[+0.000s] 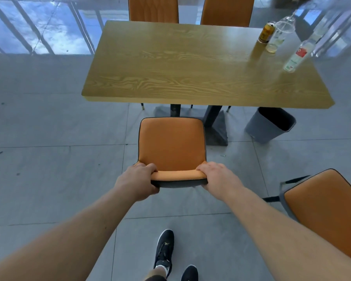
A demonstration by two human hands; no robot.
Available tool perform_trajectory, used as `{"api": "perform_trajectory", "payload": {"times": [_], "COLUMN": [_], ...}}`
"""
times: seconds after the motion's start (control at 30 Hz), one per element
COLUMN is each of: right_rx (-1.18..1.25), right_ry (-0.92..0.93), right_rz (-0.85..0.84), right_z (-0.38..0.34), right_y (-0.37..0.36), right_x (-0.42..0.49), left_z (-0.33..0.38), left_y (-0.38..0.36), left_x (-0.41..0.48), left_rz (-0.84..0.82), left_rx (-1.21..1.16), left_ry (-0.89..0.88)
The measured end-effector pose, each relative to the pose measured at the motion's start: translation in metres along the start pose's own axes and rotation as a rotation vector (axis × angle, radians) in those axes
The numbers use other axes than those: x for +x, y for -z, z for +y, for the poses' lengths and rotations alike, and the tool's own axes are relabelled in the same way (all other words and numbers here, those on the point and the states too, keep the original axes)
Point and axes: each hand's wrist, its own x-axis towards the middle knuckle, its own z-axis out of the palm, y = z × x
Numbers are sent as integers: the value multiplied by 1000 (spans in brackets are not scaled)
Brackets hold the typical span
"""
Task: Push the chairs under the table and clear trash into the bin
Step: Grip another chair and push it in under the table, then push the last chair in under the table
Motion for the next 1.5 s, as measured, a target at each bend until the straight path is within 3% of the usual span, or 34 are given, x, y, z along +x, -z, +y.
{"api": "perform_trajectory", "payload": {"times": [0.33,0.47,0.57,0.77,1.0,1.13,1.5], "right_rx": [16,41,48,-13,-66,-85,-9], "right_ry": [-12,-52,-79,-203,-501,-647,-898], "right_rz": [-27,-80,-1,305,498,592,651], "right_z": [-27,-29,-22,34,138,194,322], "right_y": [8,29,52,119,150,134,63], "right_x": [15,0,-25,-111,-287,-406,-698], "left_z": [-21,13,54,174,371,474,705], "left_y": [23,43,55,74,60,18,-148], "left_x": [20,10,1,-17,-80,-143,-310], "left_rz": [-52,-157,-112,141,191,211,131], "left_rx": [80,165,221,160,112,150,230], "left_ry": [-34,5,-3,-293,-639,-770,-1032]}}
